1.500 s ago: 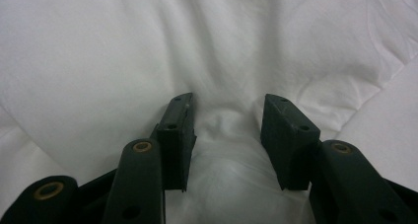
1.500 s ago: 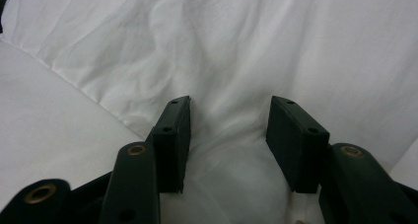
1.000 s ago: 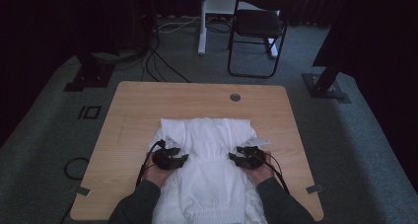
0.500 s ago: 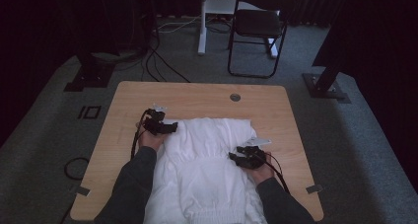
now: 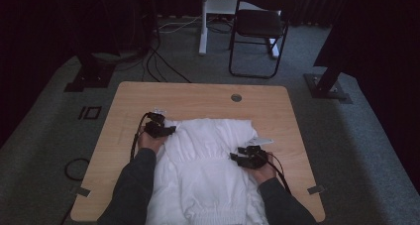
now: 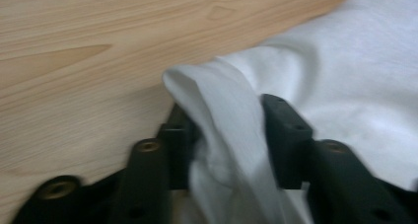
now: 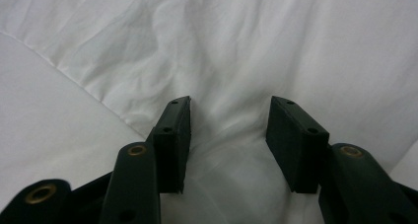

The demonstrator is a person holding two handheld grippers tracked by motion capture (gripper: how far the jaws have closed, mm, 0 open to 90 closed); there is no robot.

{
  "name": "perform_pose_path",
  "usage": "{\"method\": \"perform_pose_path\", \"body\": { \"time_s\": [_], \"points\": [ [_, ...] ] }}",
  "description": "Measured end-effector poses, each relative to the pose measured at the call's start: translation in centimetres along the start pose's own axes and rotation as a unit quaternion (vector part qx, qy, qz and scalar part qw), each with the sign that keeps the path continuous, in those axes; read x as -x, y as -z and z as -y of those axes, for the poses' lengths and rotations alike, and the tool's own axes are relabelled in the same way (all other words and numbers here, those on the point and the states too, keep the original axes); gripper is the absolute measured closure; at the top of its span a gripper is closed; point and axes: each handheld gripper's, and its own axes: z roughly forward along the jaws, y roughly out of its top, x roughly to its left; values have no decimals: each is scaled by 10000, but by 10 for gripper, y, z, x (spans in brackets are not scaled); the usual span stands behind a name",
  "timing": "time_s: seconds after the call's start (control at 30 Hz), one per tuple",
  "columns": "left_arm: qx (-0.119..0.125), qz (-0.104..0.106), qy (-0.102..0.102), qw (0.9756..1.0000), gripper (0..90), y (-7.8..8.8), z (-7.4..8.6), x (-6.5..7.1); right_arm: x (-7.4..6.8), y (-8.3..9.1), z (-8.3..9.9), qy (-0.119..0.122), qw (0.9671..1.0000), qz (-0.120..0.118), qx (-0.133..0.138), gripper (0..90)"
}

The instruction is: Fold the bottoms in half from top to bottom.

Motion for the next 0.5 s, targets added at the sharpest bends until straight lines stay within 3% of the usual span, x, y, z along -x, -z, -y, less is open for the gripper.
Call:
{"method": "perform_pose_path", "body": {
  "time_s": [0.07,0.1,0.2,0.37,0.43,0.5],
  "points": [
    [1,83,16,10000,675,0,0,-1,5,5,-5,-24,10000,-52,-56,679],
    [4,108,12,9999,690,0,0,-1,9,9,-9,-14,10000,-4,41,729],
    [6,122,8,9999,708,0,0,-1,25,20,-26,-152,9990,297,297,747],
    [28,149,12,9999,708,-1,1,-1,60,10,-62,-373,9961,760,249,417],
    [44,166,11,9999,708,-1,1,-2,74,2,-73,-411,9933,1045,258,345],
    [56,177,20,9998,708,-1,1,-2,88,-10,-80,-594,9925,1064,136,267]
  ]
}}
